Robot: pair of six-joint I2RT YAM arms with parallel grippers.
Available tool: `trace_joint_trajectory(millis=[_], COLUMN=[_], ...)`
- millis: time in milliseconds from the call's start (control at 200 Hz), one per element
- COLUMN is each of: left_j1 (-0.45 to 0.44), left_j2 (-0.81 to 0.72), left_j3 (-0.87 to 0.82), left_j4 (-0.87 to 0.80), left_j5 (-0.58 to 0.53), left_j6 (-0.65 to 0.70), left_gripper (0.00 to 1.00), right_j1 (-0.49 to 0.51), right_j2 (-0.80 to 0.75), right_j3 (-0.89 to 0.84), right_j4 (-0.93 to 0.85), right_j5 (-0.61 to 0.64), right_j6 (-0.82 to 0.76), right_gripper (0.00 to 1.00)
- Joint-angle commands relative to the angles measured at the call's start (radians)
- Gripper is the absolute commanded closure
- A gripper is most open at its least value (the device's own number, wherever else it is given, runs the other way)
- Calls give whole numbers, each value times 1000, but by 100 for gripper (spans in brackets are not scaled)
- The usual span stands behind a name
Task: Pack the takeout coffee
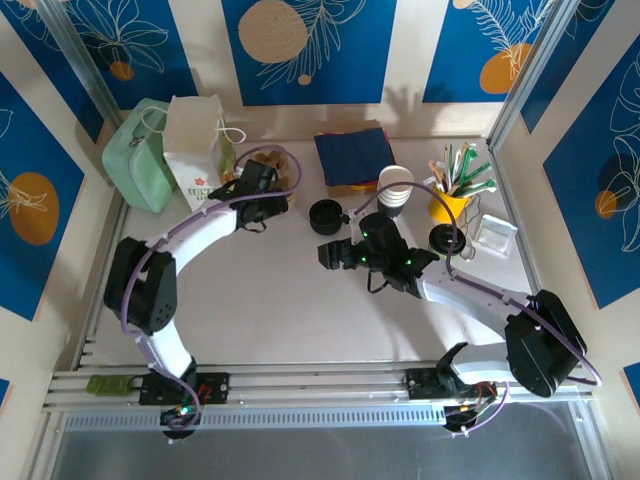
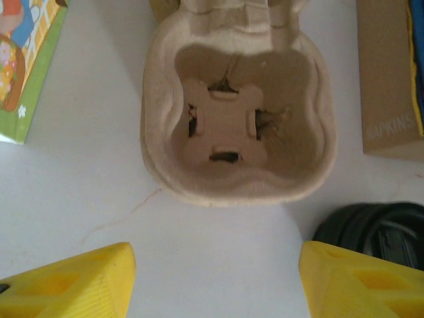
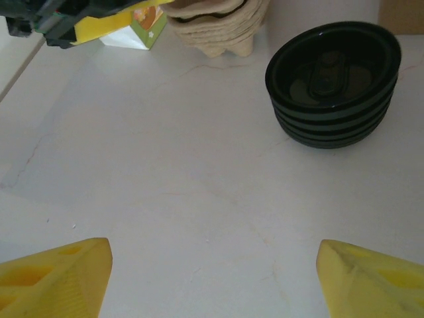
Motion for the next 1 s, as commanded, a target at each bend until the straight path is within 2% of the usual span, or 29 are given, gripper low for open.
trace_joint_trajectory(millis=[0, 390, 790, 995], left_j1=[17, 32, 45, 50], left_j2=[38, 93, 125, 124], left_j3=[49, 58, 51, 17], left_j4=[51, 103, 164, 202], left_j5=[-59, -133, -105, -89], left_j6=[-39, -109, -141, -164], left_gripper=[35, 36, 49, 49], right_j1=[-1, -16, -16, -15], right_j2=[-30, 33, 33, 57], right_j3=[-5, 4, 0, 21], right_j4=[25, 28, 36, 14], right_j5=[51, 82, 78, 67], right_j6=[-24, -34, -29, -26], right_gripper=[19, 19, 19, 19])
